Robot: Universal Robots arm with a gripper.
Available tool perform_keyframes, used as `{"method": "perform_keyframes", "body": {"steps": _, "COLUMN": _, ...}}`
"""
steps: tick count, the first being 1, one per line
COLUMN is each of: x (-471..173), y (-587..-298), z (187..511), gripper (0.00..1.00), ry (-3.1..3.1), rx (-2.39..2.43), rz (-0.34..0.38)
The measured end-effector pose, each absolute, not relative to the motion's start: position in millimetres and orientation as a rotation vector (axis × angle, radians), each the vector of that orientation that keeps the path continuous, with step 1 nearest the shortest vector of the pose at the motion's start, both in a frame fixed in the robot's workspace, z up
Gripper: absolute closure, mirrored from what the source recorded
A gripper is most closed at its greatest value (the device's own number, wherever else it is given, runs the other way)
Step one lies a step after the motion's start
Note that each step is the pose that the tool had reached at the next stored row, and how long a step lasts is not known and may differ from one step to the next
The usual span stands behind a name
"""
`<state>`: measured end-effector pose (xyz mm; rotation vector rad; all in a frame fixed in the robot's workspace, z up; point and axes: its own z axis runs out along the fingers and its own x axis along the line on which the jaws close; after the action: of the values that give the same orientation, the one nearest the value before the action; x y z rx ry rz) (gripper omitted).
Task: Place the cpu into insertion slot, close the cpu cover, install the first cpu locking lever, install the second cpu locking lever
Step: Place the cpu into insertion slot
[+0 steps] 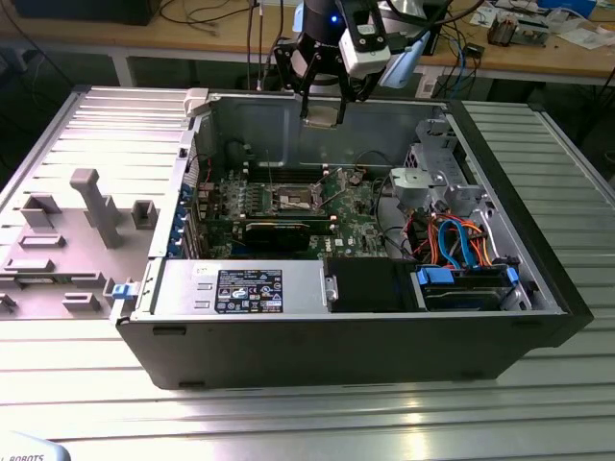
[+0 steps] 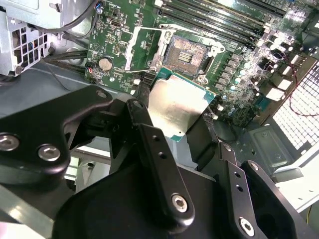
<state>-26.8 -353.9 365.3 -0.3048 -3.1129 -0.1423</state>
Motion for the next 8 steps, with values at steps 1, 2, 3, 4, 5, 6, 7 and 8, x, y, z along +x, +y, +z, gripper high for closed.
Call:
{"method": "perform_keyframes", "body": {"steps": 1, "x": -26.8, "y": -353.9, "z": 365.3, "gripper": 0.46, "ry": -3.113, "rx": -0.309, "rz": -0.142}}
{"method": "perform_keyframes", "body": {"steps": 2, "x": -26.8, "y": -353.9, "z": 365.2, "gripper": 0.46, "ry": -3.112, "rx": -0.324, "rz": -0.143}}
{"method": "perform_keyframes", "body": {"steps": 3, "x": -26.8, "y": -353.9, "z": 365.2, "gripper": 0.46, "ry": -3.110, "rx": -0.342, "rz": -0.143}}
{"method": "perform_keyframes", "body": {"steps": 4, "x": -26.8, "y": -353.9, "z": 365.1, "gripper": 0.46, "ry": -3.108, "rx": -0.364, "rz": -0.143}}
{"method": "perform_keyframes", "body": {"steps": 5, "x": -26.8, "y": -353.9, "z": 365.1, "gripper": 0.46, "ry": -3.106, "rx": -0.390, "rz": -0.143}}
{"method": "perform_keyframes", "body": {"steps": 6, "x": -26.8, "y": -353.9, "z": 365.1, "gripper": 0.46, "ry": -3.105, "rx": -0.403, "rz": -0.143}}
{"method": "perform_keyframes", "body": {"steps": 7, "x": -26.8, "y": -353.9, "z": 365.1, "gripper": 0.46, "ry": -3.103, "rx": -0.418, "rz": -0.143}}
{"method": "perform_keyframes", "body": {"steps": 8, "x": -26.8, "y": -353.9, "z": 365.0, "gripper": 0.46, "ry": -3.102, "rx": -0.431, "rz": -0.143}}
